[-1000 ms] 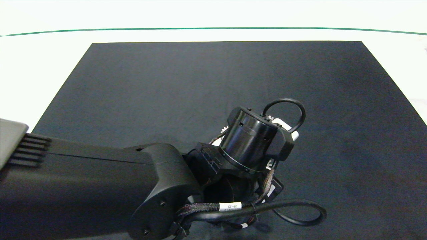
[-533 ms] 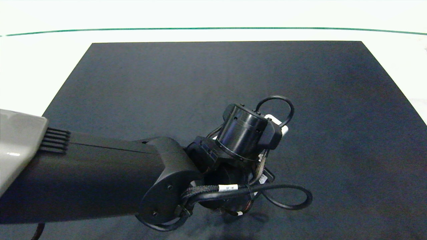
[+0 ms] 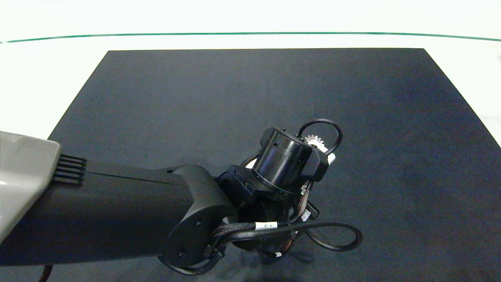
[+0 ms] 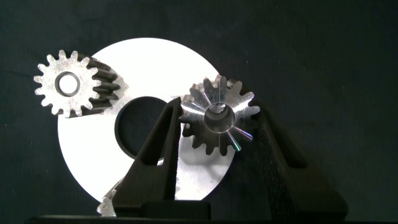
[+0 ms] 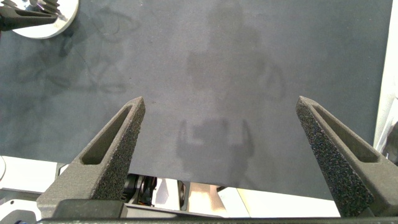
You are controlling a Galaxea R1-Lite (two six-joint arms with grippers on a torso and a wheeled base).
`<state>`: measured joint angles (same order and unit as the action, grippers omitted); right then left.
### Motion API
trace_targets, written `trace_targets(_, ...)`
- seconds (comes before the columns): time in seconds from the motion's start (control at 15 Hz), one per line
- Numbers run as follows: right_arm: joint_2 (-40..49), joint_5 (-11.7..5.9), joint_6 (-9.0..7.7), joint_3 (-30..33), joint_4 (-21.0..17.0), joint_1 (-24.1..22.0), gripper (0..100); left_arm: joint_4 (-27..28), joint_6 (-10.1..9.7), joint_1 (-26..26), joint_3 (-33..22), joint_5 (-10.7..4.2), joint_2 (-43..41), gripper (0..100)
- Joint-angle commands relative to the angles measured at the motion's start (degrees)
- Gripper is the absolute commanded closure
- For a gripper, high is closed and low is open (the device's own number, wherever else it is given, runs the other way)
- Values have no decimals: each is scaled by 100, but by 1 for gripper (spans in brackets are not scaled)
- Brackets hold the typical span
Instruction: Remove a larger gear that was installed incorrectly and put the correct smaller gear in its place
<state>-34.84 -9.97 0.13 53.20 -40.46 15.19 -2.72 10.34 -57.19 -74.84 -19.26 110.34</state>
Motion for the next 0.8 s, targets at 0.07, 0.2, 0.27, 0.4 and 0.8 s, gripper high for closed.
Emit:
trace_targets(0.07,-5,-5,4,-3,-23,10,0,-1,3,23,13,-16,67,78)
trace_targets(0.2,4,-5,4,-11,-23,10,0,-1,12,41,13,-16,84,78)
trace_targets(0.27,4,-5,4,-38,-23,10,0,-1,12,41,-4,-16,84,78)
trace_targets(0.4,4,-5,4,-55,-23,10,0,-1,12,32,-48,-43,84,78)
trace_targets(0.8,21,-5,4,-64,-23,10,0,8,21,-21,-119,-43,146,78)
